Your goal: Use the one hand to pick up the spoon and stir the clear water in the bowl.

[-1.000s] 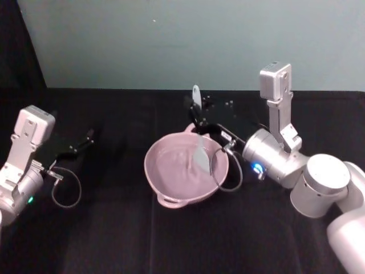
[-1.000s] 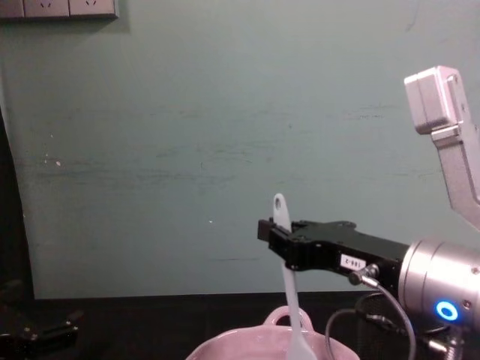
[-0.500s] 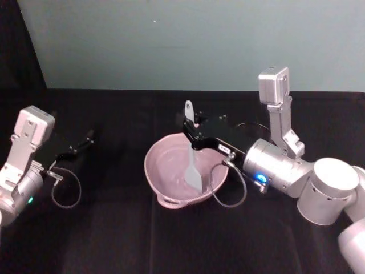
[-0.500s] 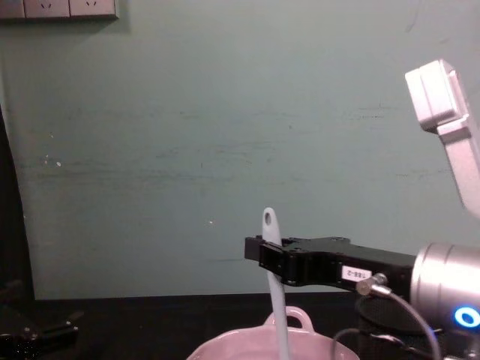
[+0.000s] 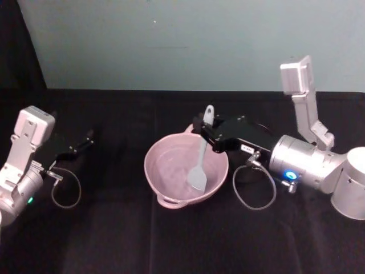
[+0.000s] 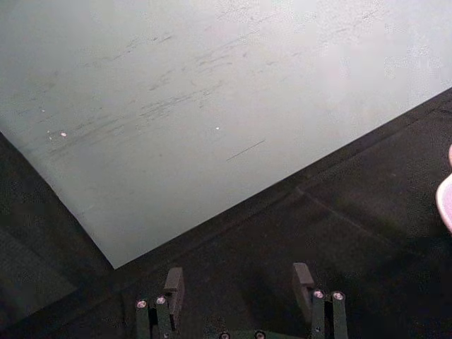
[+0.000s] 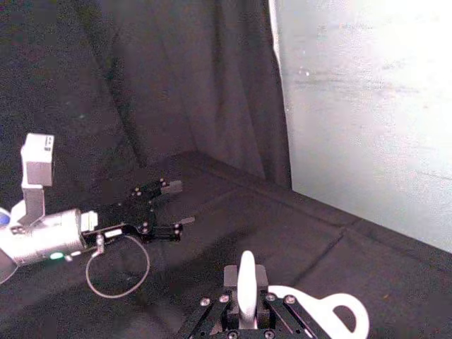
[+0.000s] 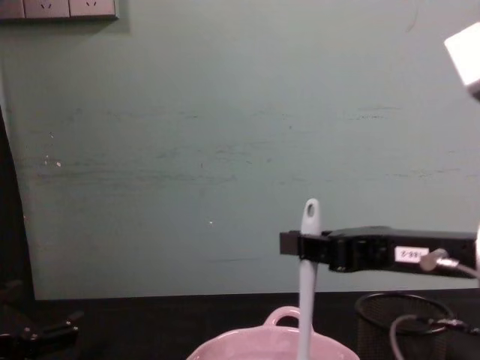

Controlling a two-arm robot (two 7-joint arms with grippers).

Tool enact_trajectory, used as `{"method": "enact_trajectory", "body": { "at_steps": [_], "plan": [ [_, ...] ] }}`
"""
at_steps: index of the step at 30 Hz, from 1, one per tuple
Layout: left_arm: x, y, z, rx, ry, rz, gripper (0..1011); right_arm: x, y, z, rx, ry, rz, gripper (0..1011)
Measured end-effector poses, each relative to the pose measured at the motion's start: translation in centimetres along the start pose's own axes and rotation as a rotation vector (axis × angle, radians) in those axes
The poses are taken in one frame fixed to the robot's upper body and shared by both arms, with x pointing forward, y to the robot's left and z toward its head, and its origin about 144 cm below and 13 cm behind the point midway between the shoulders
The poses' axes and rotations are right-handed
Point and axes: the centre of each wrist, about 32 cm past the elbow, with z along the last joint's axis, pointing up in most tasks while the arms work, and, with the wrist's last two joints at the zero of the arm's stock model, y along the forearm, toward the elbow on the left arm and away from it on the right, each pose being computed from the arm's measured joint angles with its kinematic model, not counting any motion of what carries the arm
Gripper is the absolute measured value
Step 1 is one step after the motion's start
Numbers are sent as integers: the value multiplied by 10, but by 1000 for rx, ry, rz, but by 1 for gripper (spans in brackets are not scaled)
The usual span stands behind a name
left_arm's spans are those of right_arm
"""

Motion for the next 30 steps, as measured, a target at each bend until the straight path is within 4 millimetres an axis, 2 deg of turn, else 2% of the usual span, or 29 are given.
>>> {"method": "enact_trajectory", "body": {
  "at_steps": [11, 23, 30],
  "plan": [
    [0, 0, 0, 0, 0, 0, 1011, 8, -9, 10, 63, 8, -27, 121],
    [0, 0, 0, 0, 0, 0, 1011, 27, -21, 42, 112, 113, -60, 121],
    [0, 0, 0, 0, 0, 0, 1011, 45, -32, 61, 124, 202, -80, 121]
  ]
}}
